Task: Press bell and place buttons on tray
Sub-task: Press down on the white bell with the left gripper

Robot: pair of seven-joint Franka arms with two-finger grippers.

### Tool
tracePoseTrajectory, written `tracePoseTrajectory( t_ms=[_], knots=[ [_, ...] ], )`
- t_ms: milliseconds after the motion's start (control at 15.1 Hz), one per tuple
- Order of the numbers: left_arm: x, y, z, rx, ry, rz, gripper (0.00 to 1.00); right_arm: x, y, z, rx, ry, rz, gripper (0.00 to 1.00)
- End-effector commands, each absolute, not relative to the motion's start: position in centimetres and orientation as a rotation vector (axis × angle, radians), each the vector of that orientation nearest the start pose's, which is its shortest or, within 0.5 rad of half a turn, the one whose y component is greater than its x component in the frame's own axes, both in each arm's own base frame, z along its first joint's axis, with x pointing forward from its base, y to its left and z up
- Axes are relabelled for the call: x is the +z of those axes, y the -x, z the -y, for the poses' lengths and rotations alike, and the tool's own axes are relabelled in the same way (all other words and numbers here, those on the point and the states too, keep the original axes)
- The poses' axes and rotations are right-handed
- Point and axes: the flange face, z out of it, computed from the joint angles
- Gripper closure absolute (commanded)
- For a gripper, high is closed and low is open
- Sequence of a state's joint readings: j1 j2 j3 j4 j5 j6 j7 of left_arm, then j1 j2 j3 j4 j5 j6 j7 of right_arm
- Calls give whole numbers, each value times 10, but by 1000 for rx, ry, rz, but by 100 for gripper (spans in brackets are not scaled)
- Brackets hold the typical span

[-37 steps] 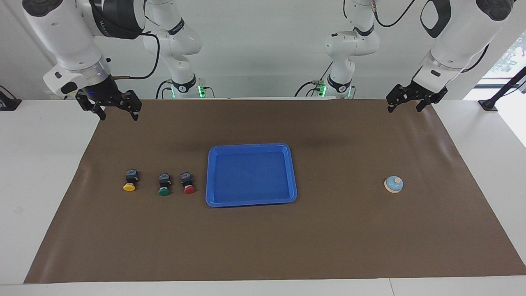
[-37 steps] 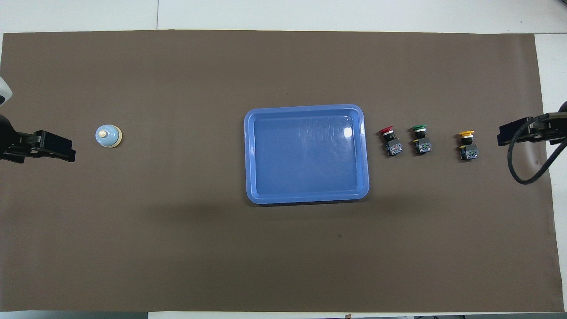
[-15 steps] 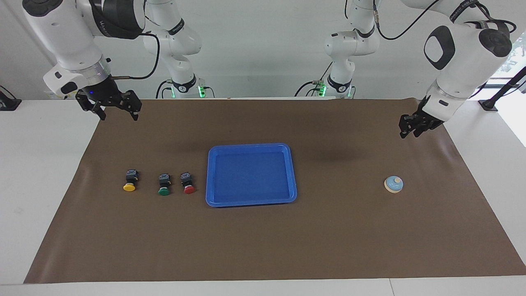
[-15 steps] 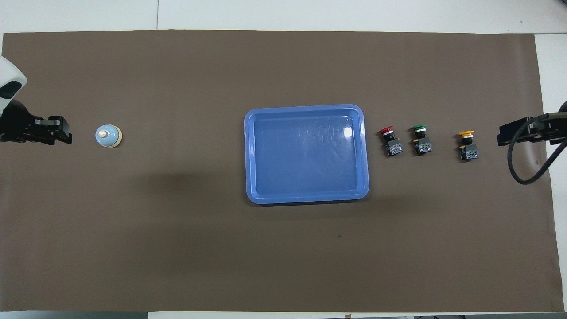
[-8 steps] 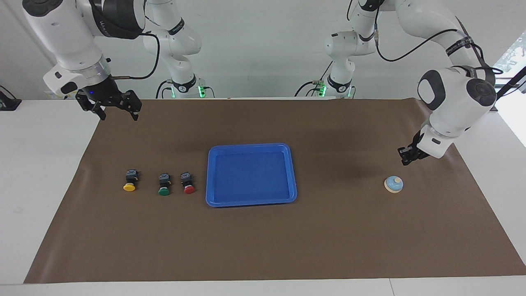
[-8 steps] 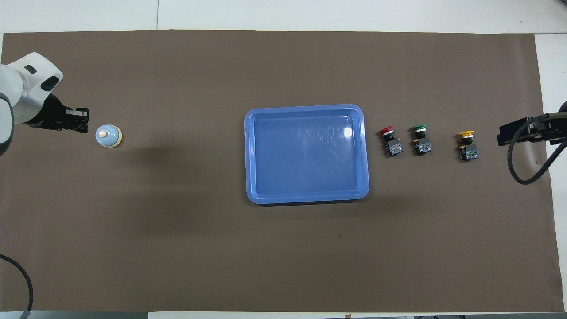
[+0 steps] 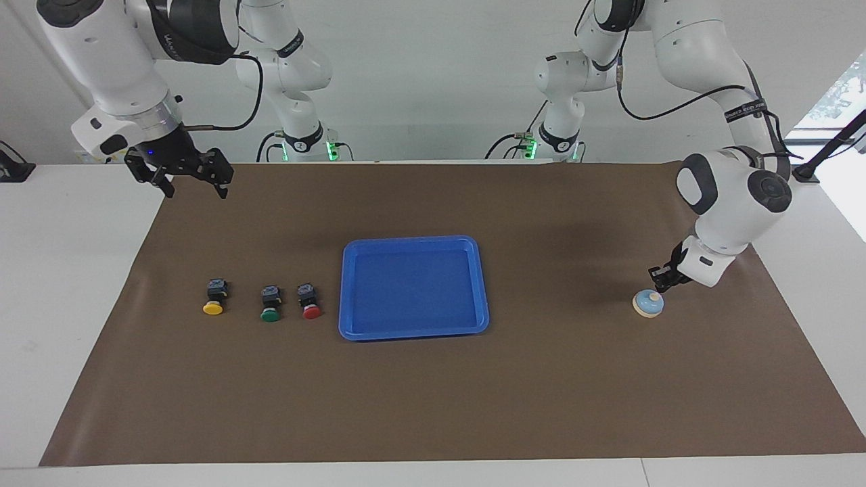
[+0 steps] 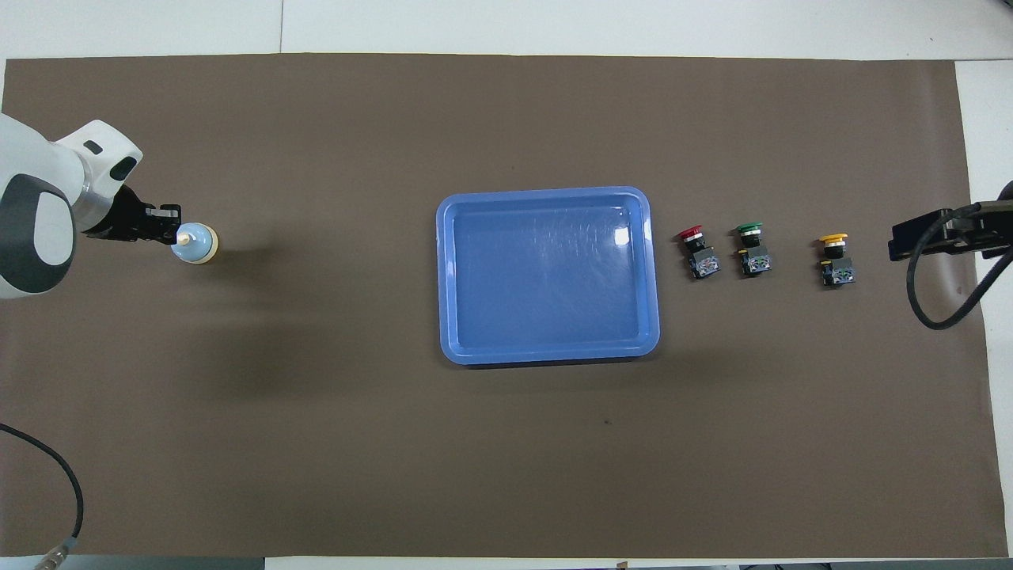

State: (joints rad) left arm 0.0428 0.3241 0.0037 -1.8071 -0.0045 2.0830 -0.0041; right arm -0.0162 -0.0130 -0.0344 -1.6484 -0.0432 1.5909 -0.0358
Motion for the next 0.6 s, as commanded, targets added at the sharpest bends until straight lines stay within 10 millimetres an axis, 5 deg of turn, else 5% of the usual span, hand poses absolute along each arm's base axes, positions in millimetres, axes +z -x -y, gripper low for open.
tracePoseTrajectory(
  t_ms=[0,266,531],
  knots=[
    [345,-628,-30,65,3131,60,100,599,-545,33,63,3167,19,0],
    [324,-621,-29,41,3131,59,100,598,-545,33,66,3167,19,0],
    [344,-628,-29,111,3131,62,100,599,-544,33,66,3167,19,0]
  ],
)
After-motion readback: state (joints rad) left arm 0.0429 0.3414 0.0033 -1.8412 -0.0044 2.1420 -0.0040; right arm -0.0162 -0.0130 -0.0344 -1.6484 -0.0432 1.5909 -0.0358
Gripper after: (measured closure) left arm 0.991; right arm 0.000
